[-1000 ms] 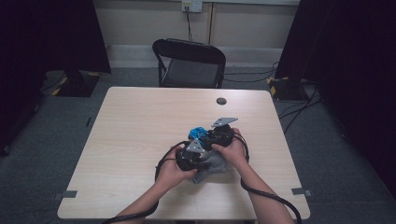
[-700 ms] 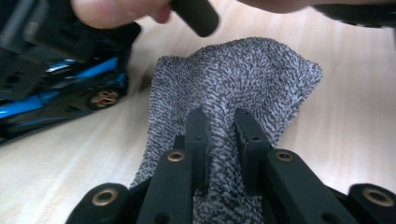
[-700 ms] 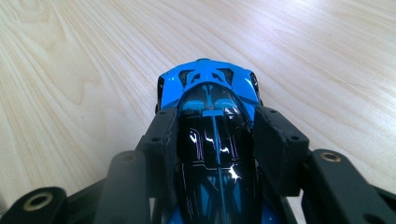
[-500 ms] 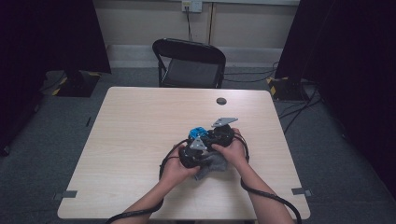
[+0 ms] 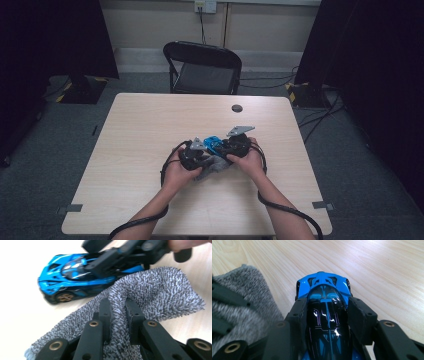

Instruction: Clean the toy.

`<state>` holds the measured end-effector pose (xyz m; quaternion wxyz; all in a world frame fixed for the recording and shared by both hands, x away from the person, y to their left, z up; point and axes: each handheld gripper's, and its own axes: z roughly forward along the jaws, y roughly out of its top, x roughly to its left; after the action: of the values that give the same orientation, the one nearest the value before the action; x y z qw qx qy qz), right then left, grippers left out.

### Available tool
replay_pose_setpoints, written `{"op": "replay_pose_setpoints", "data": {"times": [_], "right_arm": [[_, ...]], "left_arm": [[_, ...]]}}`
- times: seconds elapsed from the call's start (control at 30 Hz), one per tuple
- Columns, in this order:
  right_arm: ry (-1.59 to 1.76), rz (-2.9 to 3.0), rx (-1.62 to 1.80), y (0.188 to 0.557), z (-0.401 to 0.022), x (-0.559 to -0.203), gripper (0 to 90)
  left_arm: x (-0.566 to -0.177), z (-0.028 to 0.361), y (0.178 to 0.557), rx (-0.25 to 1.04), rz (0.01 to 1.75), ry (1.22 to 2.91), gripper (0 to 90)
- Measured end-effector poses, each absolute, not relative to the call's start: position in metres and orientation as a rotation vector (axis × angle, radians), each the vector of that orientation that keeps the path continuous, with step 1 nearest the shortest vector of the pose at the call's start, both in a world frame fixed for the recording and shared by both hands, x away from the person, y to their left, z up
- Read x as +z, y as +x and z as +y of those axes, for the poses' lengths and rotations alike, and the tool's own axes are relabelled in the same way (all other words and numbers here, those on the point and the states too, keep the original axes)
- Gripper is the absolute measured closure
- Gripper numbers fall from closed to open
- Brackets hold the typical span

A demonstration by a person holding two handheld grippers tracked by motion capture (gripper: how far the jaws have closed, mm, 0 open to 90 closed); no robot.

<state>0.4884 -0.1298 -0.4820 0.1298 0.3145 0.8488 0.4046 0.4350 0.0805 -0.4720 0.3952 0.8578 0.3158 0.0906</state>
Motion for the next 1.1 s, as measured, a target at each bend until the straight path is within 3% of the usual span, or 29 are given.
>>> {"op": "replay_pose_setpoints", "data": {"times": [0.53,1.1], "right_arm": [[0.91,2.467,1.176,0.488,-0.13,-0.482,51.4],[0.91,2.468,1.17,0.488,-0.129,-0.482,51.4]], "left_arm": [[-0.47,0.119,0.46,0.281,0.987,2.104,77.9],[-0.468,0.145,0.458,0.336,1.043,2.076,77.9]]}}
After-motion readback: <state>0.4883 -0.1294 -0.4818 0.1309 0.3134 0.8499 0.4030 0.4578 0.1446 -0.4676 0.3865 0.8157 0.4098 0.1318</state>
